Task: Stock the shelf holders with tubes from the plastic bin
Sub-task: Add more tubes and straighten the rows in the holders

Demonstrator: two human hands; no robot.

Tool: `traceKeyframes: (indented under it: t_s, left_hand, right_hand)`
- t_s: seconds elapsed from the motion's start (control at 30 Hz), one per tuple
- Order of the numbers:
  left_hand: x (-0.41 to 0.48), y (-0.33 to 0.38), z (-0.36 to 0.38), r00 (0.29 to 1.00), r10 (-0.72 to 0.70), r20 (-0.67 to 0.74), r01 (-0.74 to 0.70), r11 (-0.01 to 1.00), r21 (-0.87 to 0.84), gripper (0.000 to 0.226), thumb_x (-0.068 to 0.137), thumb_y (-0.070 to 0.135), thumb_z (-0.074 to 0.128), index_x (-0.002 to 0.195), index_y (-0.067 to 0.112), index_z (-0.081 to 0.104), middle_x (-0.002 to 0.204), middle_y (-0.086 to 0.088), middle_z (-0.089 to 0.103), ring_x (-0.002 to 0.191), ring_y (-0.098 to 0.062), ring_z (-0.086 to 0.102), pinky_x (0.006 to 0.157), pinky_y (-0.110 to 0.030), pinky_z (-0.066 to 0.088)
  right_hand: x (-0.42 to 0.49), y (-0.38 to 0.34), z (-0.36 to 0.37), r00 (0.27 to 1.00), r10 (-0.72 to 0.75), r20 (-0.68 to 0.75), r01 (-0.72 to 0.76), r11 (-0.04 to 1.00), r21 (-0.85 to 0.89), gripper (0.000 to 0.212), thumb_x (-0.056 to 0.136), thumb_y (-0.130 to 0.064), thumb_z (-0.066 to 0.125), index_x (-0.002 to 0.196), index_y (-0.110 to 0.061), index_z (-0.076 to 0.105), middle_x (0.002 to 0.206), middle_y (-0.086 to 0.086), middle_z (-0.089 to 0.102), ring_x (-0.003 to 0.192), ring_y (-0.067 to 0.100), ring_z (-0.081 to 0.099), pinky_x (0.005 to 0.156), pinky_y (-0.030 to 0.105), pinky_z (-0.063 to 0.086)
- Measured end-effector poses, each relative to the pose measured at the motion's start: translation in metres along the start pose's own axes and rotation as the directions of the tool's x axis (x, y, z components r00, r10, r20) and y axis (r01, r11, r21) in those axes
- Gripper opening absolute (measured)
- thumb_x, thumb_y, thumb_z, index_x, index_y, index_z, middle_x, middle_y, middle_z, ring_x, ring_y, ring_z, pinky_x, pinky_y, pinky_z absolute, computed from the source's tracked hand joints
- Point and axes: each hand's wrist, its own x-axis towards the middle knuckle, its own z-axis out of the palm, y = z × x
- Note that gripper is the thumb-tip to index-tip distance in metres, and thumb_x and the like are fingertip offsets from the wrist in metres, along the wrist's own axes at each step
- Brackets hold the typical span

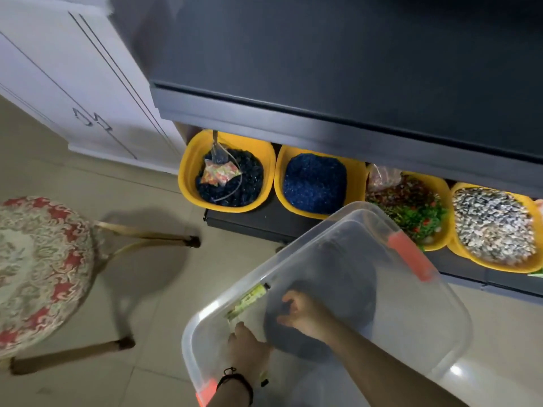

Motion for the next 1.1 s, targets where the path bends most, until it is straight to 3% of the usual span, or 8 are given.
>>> traceKeyframes:
  t_s: [0.17, 0.27, 0.37, 0.47, 0.73, 0.87, 1.0, 1.1]
  left_hand:
    - [0.015, -0.013, 0.012, 0.999, -0.036, -0.022, 0.033, 0.992, -0.119, 0.076, 0.075, 0.015, 0.072, 0.137, 0.003, 0.031, 0.117, -0.012, 0.055, 0.108, -0.031, 0.055, 0.081, -0.033, 0.048]
    - [0.018, -0.01, 0.016, 0.996, -0.041, -0.074, 0.034, 0.995, -0.097, 0.066, 0.081, 0.01, 0.065, 0.137, 0.001, 0.031, 0.106, -0.008, 0.053, 0.098, -0.028, 0.054, 0.08, -0.033, 0.047]
    - [0.022, -0.011, 0.022, 0.996, -0.061, -0.072, 0.061, 0.998, -0.002, 0.063, 0.083, 0.009, 0.058, 0.139, 0.004, 0.03, 0.131, -0.021, 0.042, 0.114, -0.035, 0.049, 0.092, -0.037, 0.046]
    - [0.022, -0.012, 0.025, 0.996, -0.001, -0.084, 0.012, 0.991, 0.134, 0.045, 0.084, 0.006, 0.052, 0.127, 0.008, 0.038, 0.123, -0.016, 0.043, 0.109, -0.033, 0.05, 0.091, -0.036, 0.046]
    - [0.018, -0.02, 0.032, 0.989, 0.138, 0.045, -0.145, 0.926, 0.347, 0.052, 0.088, 0.011, 0.042, 0.135, 0.015, 0.021, 0.119, -0.007, 0.054, 0.11, -0.025, 0.055, 0.088, -0.035, 0.049]
    - [0.014, -0.019, 0.029, 0.991, 0.101, 0.085, -0.127, 0.904, 0.408, 0.022, 0.091, 0.013, 0.038, 0.112, 0.011, 0.042, 0.119, -0.01, 0.052, 0.112, -0.027, 0.052, 0.092, -0.036, 0.046]
    - [0.019, -0.016, 0.03, 0.994, 0.085, 0.064, -0.102, 0.929, 0.355, 0.009, 0.091, 0.007, 0.036, 0.095, 0.011, 0.043, 0.112, -0.013, 0.054, 0.105, -0.031, 0.055, 0.087, -0.035, 0.046]
    - [0.018, -0.013, 0.029, 0.997, 0.082, 0.015, -0.083, 0.975, 0.206, 0.006, 0.09, 0.004, 0.037, 0.089, 0.008, 0.041, 0.097, -0.014, 0.057, 0.088, -0.031, 0.055, 0.07, -0.032, 0.042]
  right_hand:
    - [0.022, -0.009, 0.017, 1.0, 0.004, -0.016, 0.0, 0.976, 0.219, 0.063, 0.086, -0.028, 0.069, 0.141, -0.021, 0.04, 0.097, -0.008, 0.052, 0.101, 0.016, 0.055, 0.097, 0.033, 0.046]
    - [0.04, -0.015, 0.028, 0.995, 0.085, -0.049, -0.062, 0.931, 0.359, 0.064, 0.086, -0.029, 0.069, 0.142, -0.021, 0.039, 0.113, 0.001, 0.062, 0.109, 0.019, 0.058, 0.098, 0.032, 0.045]
    - [0.055, -0.017, 0.041, 0.98, 0.178, -0.085, -0.113, 0.861, 0.496, 0.043, 0.084, -0.028, 0.068, 0.123, -0.022, 0.05, 0.113, 0.007, 0.064, 0.101, 0.022, 0.061, 0.093, 0.04, 0.05]
    - [0.065, -0.019, 0.049, 0.962, 0.221, -0.16, -0.104, 0.839, 0.534, 0.023, 0.084, -0.026, 0.068, 0.101, -0.021, 0.054, 0.1, 0.006, 0.065, 0.088, 0.022, 0.064, 0.081, 0.038, 0.055]
    - [0.063, -0.002, 0.045, 0.972, 0.185, -0.142, -0.068, 0.807, 0.587, 0.023, 0.076, -0.016, 0.068, 0.078, -0.029, 0.049, 0.083, 0.003, 0.061, 0.078, 0.024, 0.06, 0.077, 0.041, 0.053]
    - [0.055, 0.017, 0.026, 0.944, 0.28, -0.174, -0.078, 0.704, 0.706, 0.023, 0.083, -0.008, 0.062, 0.086, -0.029, 0.055, 0.081, 0.001, 0.062, 0.064, 0.018, 0.059, 0.06, 0.032, 0.049]
    - [0.046, 0.043, 0.003, 0.907, 0.375, -0.192, -0.093, 0.621, 0.778, 0.02, 0.083, 0.0, 0.06, 0.089, -0.019, 0.057, 0.077, 0.004, 0.06, 0.056, 0.016, 0.056, 0.051, 0.028, 0.046]
    - [0.036, 0.058, -0.004, 0.906, 0.382, -0.183, -0.162, 0.711, 0.684, 0.029, 0.075, 0.004, 0.065, 0.079, -0.021, 0.052, 0.074, 0.005, 0.058, 0.061, 0.02, 0.054, 0.058, 0.031, 0.043]
